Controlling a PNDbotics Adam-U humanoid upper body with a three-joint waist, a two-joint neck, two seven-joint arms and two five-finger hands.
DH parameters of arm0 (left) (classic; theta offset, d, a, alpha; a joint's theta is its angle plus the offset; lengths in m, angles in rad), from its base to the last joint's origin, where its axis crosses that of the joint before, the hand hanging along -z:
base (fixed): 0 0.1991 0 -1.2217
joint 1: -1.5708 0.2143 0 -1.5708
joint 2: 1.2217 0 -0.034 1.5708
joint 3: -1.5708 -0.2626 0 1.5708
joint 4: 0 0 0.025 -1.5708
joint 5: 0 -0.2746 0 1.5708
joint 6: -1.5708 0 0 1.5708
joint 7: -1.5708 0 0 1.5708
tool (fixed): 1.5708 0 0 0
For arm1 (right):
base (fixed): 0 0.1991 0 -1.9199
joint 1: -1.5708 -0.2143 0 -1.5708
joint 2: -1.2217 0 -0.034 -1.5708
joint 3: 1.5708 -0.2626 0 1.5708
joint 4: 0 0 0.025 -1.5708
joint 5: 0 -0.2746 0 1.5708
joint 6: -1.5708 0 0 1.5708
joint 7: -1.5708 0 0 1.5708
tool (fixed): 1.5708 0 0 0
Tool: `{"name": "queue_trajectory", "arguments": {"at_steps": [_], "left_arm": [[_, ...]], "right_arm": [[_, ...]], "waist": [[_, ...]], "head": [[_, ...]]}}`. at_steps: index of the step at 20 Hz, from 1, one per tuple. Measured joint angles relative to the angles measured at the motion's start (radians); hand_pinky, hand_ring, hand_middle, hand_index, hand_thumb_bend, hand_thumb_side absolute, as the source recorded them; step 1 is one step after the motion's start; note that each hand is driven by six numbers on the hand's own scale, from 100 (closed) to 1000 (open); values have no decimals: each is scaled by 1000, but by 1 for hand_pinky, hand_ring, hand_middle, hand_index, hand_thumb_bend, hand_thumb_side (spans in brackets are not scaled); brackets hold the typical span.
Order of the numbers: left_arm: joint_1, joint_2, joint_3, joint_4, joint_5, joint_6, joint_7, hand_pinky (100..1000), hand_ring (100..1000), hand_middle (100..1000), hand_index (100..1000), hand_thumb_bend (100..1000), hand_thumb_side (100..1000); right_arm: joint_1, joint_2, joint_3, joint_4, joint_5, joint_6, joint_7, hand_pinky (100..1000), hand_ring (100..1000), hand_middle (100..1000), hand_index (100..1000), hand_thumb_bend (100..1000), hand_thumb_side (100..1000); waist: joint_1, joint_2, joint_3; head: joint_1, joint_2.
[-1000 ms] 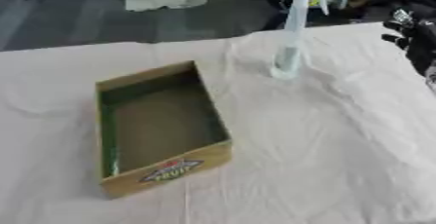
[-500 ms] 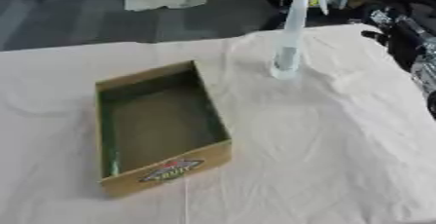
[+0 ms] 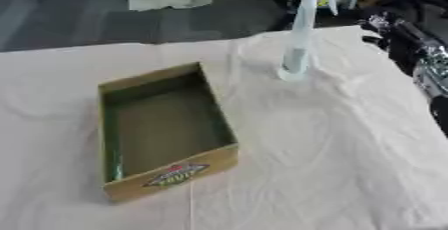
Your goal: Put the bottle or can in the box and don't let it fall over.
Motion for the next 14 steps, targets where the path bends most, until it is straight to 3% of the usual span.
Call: {"name": "queue_trajectory", "arguments": {"at_steps": [14], "left_arm": [[-1,0,0,0,0,1,1,1000,874,1000,794,100,872]], "right_arm": [[2,24,10,-54,0,50,44,973,1000,1000,1000,100,580]], "waist": [[-2,0,1]], "head": [[1,0]]}}
